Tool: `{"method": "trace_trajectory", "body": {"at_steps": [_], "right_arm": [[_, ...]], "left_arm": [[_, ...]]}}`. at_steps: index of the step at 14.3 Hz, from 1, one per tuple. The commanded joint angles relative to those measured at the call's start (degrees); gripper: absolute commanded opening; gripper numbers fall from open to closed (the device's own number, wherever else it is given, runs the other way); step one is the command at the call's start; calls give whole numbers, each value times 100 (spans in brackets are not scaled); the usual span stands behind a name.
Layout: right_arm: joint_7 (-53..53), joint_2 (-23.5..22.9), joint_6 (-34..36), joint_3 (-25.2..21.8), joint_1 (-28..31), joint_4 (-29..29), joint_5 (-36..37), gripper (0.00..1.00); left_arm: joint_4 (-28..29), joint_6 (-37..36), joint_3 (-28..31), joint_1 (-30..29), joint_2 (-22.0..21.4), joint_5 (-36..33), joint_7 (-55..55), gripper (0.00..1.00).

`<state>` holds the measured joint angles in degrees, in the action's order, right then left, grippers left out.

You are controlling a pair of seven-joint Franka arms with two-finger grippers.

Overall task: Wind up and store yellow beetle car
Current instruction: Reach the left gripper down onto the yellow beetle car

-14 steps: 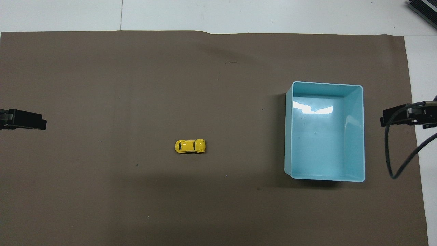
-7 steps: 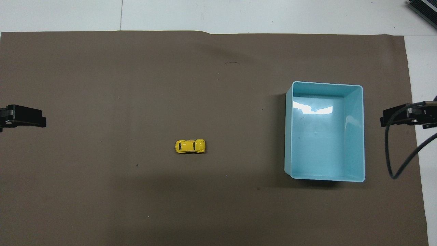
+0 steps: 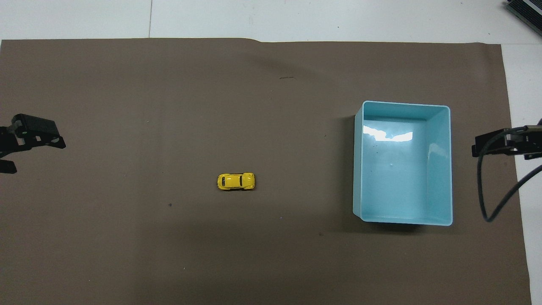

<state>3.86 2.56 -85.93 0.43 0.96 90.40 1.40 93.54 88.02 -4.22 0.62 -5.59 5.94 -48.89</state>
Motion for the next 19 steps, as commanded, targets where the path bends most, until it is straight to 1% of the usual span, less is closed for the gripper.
{"method": "trace_trajectory", "body": {"at_steps": [1,2,4,5,6,9,12,13,15,17,19], "right_arm": [[-105,17,-11,27,53,13,-35,100],[-105,17,-11,27,62,13,-35,100],[-105,17,-11,27,53,13,-35,100],[-105,17,-11,27,62,13,-35,100],[-105,17,-11,27,53,4,-35,100],[-105,17,-11,27,62,13,-35,100],[-105,17,-11,27,53,13,-35,100],[-105,17,-11,27,53,13,-35,100],[-105,17,-11,27,62,13,-35,100],[-105,17,-11,27,62,13,-35,100],[-105,17,-11,27,62,13,-35,100]], "left_arm": [[207,66,71,262,-21,109,-1861,100],[286,197,71,350,-21,205,-2687,100],[558,749,79,569,31,215,-4051,100],[681,934,79,640,67,215,-4658,100],[787,1032,79,658,67,215,-5004,100],[1103,1181,71,746,76,215,-5620,100],[1455,1944,71,983,145,215,-6664,100],[1482,2138,71,1097,259,189,-6990,100],[1482,2289,79,1395,531,171,-7204,100],[1578,2622,79,1668,734,162,-7475,100],[1614,2834,79,2010,1076,162,-7879,100]]}}
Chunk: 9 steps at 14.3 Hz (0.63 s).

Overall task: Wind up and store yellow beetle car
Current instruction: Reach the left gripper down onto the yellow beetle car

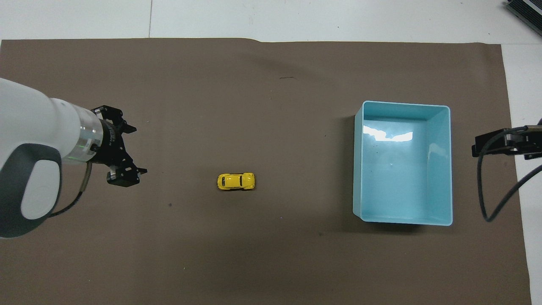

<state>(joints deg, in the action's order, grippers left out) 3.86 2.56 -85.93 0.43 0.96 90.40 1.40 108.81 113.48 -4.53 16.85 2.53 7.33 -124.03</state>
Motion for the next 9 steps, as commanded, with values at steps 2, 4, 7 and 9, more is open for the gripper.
{"method": "trace_trajectory", "body": {"at_steps": [2,4,7,9], "right_arm": [[-105,17,-11,27,53,13,-35,100],[-105,17,-11,27,53,13,-35,100],[-105,17,-11,27,62,4,-35,100],[-105,17,-11,27,62,13,-35,100]], "left_arm": [[236,743,110,766,607,23,-787,100],[675,1384,110,925,486,14,-1000,100],[965,1824,110,1197,687,14,-1009,100],[1221,2099,110,1259,618,14,-1009,100]]}}
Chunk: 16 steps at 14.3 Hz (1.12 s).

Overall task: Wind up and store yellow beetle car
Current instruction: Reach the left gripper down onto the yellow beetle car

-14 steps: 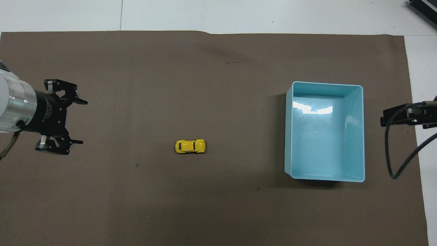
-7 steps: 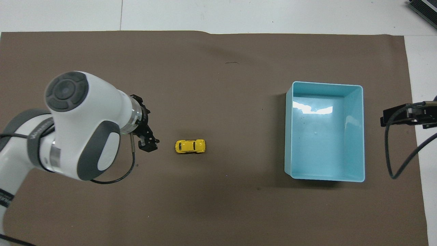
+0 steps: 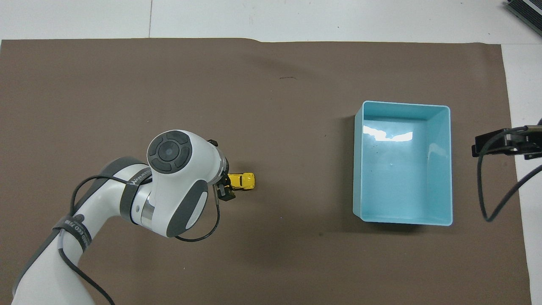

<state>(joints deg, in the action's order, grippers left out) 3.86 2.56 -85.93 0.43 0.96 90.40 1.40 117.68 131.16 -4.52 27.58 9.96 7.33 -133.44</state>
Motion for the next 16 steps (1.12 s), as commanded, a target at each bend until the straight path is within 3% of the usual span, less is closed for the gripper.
{"method": "trace_trajectory", "body": {"at_steps": [1,6,8,14,16], "right_arm": [[-105,17,-11,27,53,13,-35,100],[-105,17,-11,27,62,13,-35,100],[-105,17,-11,27,53,13,-35,100],[-105,17,-11,27,62,13,-35,100],[-105,17,-11,27,62,13,-35,100]], "left_arm": [[343,375,118,195,-74,14,-68,100],[492,840,110,213,-29,14,-59,100],[546,1025,127,414,207,14,-59,100],[449,1008,136,441,261,-21,-59,100],[492,999,127,433,261,-126,37,46]]}}
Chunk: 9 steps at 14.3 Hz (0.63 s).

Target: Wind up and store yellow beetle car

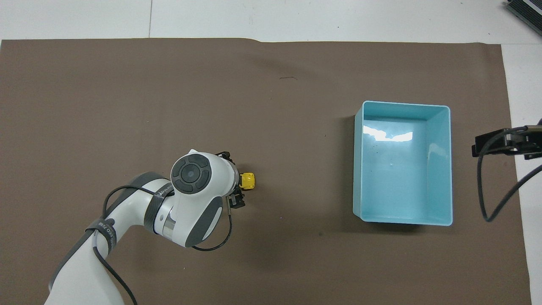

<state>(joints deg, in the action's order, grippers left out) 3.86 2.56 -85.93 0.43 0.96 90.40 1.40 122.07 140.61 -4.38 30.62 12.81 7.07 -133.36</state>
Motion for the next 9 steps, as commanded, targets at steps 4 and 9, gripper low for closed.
{"method": "trace_trajectory", "body": {"at_steps": [4,9], "right_arm": [[-105,17,-11,27,53,13,-35,100],[-105,17,-11,27,62,13,-35,100]], "left_arm": [[97,45,104,76,-33,-127,302,13],[255,-43,104,-99,-77,-127,363,11]]}}
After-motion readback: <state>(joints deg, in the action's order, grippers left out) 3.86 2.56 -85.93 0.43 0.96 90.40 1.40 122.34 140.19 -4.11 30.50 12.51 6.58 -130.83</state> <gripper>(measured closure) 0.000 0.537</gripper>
